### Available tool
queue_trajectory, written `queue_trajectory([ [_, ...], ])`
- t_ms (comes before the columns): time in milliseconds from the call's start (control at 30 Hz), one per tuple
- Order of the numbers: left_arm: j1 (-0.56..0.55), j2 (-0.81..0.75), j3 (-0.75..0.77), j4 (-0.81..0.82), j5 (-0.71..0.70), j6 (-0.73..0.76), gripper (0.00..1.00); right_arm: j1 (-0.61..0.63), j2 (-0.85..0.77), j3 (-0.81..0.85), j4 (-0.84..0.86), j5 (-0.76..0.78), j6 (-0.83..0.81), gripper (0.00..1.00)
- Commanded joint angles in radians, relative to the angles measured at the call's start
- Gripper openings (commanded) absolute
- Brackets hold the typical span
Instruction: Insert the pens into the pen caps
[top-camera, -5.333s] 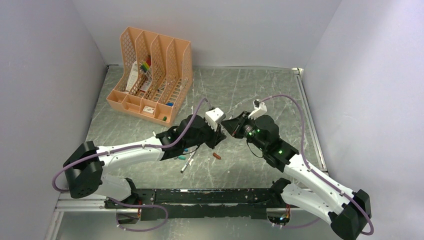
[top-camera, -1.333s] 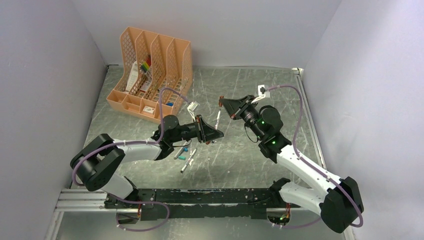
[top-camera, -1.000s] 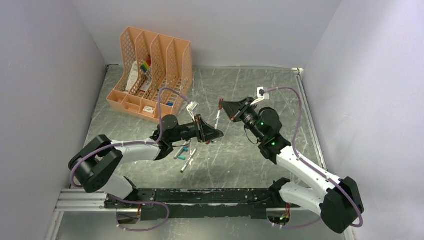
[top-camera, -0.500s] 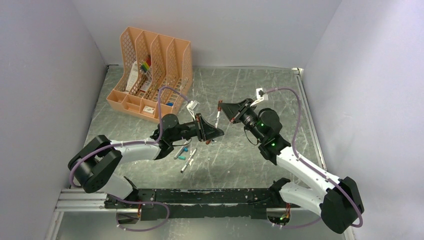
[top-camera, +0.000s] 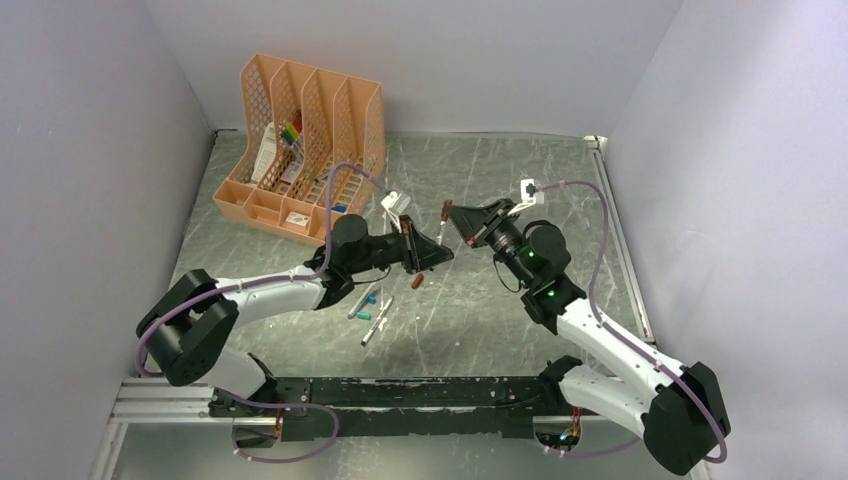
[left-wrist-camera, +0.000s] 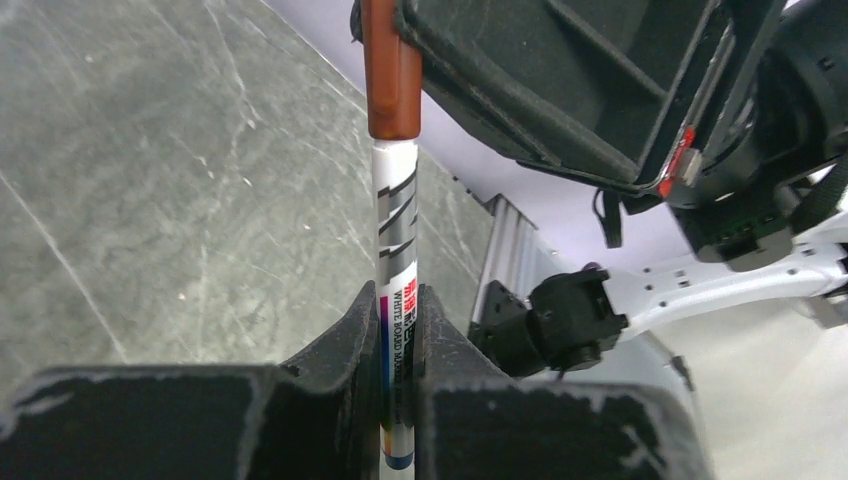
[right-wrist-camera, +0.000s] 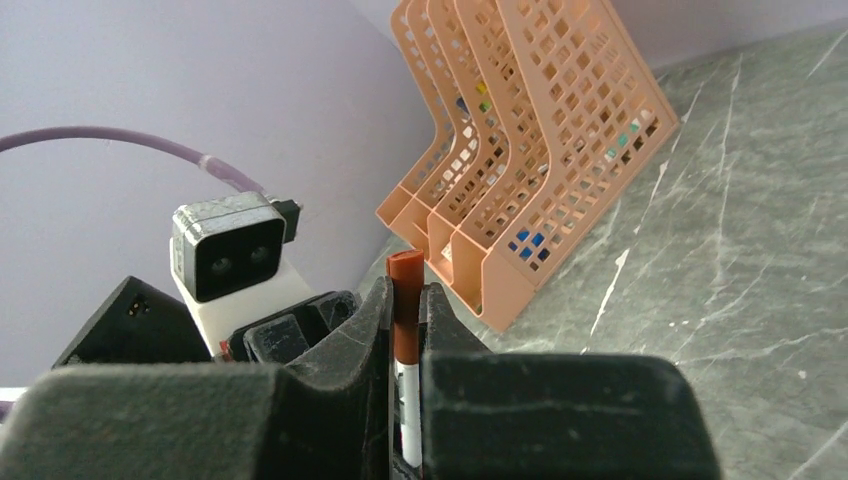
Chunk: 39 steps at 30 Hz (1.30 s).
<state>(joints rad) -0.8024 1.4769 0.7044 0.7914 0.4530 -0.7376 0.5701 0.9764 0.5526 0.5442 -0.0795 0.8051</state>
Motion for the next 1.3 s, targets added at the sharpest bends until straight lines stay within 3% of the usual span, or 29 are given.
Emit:
queue_trajectory([
  [0,-0.003,-0.022,0.083,-0.065,-0.054,0.195,0.07,0.008,-0.04,0.03,-0.093,-0.058,-0.055,0.01],
  [100,-0.004,-0.032,0.076,-0.066,-0.053,0.258,0.07,0.009,-0.056,0.056,-0.131,-0.057,-0.091,0.12],
  [167,-0.006,-0.04,0.073,-0.07,-0.055,0.29,0.07,0.008,-0.071,0.064,-0.147,-0.054,-0.108,0.27],
  [267,-0.009,-0.05,0.065,-0.078,-0.057,0.334,0.07,0.008,-0.091,0.075,-0.169,-0.045,-0.126,0.42],
  [367,-0.008,-0.052,0.069,-0.114,-0.043,0.373,0.07,0.008,-0.107,0.087,-0.192,-0.038,-0.144,0.51],
  [467,-0.01,-0.046,0.08,-0.144,0.001,0.431,0.07,0.009,-0.109,0.104,-0.219,-0.02,-0.165,0.53],
  [867,-0.053,-0.045,0.104,-0.199,0.01,0.497,0.07,0.009,-0.069,0.153,-0.261,-0.001,-0.202,0.43],
  [1000,-0.055,-0.043,0.109,-0.2,0.01,0.495,0.07,0.008,-0.071,0.156,-0.273,-0.005,-0.2,0.29],
  [1100,-0.056,-0.044,0.113,-0.2,0.011,0.489,0.07,0.008,-0.073,0.149,-0.287,-0.003,-0.192,0.03],
  [1267,-0.056,-0.044,0.142,-0.214,-0.007,0.468,0.07,0.009,-0.074,0.152,-0.343,0.002,-0.187,0.0],
])
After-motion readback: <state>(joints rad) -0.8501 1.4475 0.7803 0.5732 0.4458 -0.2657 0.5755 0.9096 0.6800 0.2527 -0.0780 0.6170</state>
